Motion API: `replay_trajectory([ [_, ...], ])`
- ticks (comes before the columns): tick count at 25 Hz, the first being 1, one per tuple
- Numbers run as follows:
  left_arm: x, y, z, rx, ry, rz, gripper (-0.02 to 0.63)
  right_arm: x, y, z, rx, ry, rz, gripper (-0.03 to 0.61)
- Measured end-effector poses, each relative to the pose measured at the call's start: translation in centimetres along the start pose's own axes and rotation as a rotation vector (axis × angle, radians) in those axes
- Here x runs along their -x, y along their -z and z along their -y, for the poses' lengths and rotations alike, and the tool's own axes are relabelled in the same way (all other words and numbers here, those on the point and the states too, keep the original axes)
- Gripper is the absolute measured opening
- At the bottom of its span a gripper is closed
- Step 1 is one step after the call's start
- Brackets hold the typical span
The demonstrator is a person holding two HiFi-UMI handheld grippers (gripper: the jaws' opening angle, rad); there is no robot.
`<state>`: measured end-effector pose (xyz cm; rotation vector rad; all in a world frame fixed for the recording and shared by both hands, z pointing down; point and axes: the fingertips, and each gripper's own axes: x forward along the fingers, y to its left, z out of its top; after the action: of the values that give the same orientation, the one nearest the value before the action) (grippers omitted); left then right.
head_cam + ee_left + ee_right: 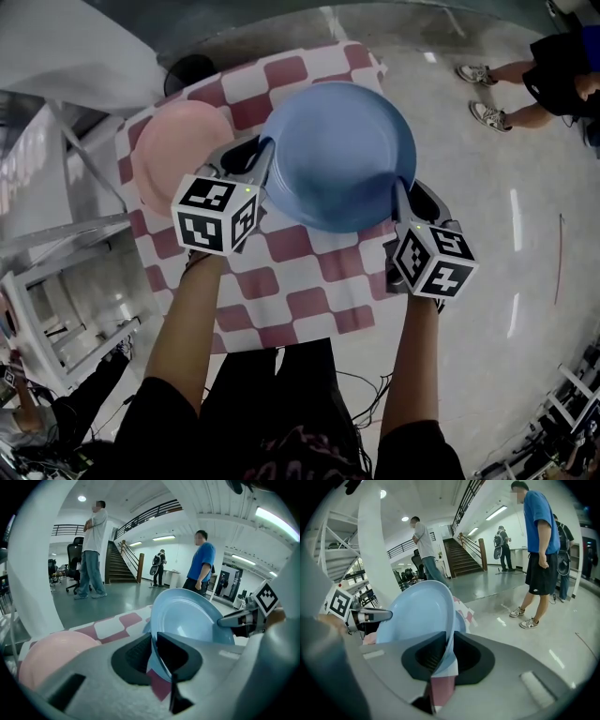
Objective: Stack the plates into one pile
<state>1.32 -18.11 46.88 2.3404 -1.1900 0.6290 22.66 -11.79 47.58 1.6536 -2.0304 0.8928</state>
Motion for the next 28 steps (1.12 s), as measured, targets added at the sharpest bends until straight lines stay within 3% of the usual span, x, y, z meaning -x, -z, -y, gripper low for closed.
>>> replay_trajectory([
  [16,-3.5,0.7,-1.2,0.012,-0.001,-0.045,0.04,-3.4,0.5,1.4,0.034,0.009,-0.06,0.055],
  [28,-4.7,2.1,-1.4,0.001,-0.002,-0.081,0.061,-4.7,1.6,1.5,0.049,0.005,-0.092,0.104],
])
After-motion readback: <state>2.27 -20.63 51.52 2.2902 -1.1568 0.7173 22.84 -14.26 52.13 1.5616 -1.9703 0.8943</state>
